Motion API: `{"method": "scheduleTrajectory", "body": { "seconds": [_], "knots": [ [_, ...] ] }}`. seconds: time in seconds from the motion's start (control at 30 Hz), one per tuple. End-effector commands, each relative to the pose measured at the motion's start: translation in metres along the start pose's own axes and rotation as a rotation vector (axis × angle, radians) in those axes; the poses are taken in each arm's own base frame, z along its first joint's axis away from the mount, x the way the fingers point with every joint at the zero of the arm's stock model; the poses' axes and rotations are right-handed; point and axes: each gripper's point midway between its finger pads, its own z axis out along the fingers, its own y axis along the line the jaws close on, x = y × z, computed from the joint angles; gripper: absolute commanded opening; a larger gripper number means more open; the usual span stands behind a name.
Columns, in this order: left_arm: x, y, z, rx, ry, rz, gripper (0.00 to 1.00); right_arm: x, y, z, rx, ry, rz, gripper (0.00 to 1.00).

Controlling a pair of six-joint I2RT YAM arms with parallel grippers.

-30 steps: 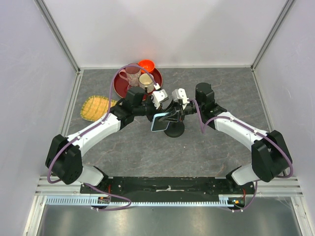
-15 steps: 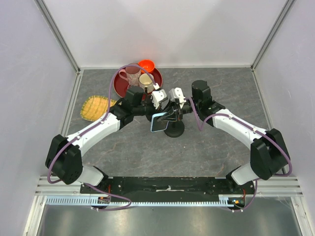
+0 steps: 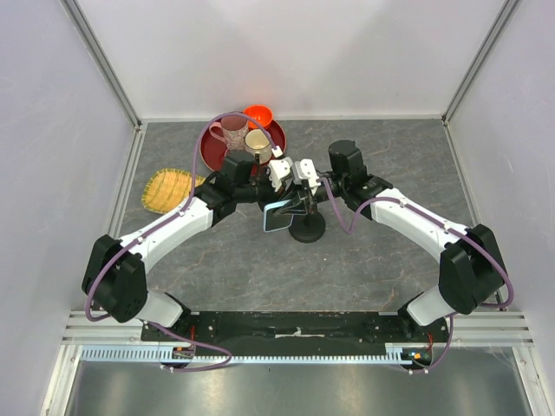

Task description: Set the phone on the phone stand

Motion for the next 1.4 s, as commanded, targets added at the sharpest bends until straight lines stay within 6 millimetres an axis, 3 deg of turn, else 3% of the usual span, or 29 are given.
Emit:
{"method": "scheduleTrajectory", "body": {
  "seconds": [0.0, 0.47, 0.87, 0.97, 1.0, 1.1, 1.2, 1.23, 1.27, 1.33, 1.37],
  "knots": [
    [0.000, -0.022, 0.001, 0.108, 0.009, -0.002, 0.02, -0.017, -0.040, -0.011, 0.115, 0.001, -0.224, 0.00],
    [0.000, -0.019, -0.001, 0.109, 0.007, -0.007, 0.02, -0.005, -0.047, -0.049, 0.178, 0.017, -0.177, 0.00],
    [-0.002, -0.012, -0.001, 0.065, 0.000, -0.014, 0.02, -0.001, -0.051, -0.056, 0.220, 0.050, -0.087, 0.00],
    [-0.007, 0.005, -0.001, -0.045, -0.027, -0.051, 0.02, 0.003, -0.056, -0.062, 0.297, 0.086, 0.009, 0.00],
    [-0.004, 0.020, -0.003, -0.148, -0.020, -0.100, 0.02, 0.013, -0.056, -0.066, 0.343, 0.126, 0.097, 0.00],
    [0.001, 0.038, -0.007, -0.300, -0.013, -0.150, 0.02, 0.013, -0.061, -0.081, 0.481, 0.170, 0.223, 0.00],
    [0.002, 0.052, -0.015, -0.445, -0.011, -0.158, 0.02, 0.031, -0.062, -0.098, 0.673, 0.227, 0.343, 0.00],
    [0.002, 0.050, -0.015, -0.470, -0.007, -0.156, 0.02, 0.022, -0.056, -0.102, 0.709, 0.213, 0.338, 0.00],
    [0.001, 0.051, -0.017, -0.493, -0.009, -0.155, 0.02, 0.033, -0.049, -0.100, 0.764, 0.236, 0.370, 0.00],
    [0.001, 0.052, -0.020, -0.542, -0.007, -0.165, 0.02, 0.020, -0.046, -0.100, 0.824, 0.209, 0.350, 0.00],
    [0.000, 0.052, -0.021, -0.552, -0.010, -0.170, 0.02, 0.023, -0.046, -0.101, 0.885, 0.213, 0.380, 0.00]
  ]
}}
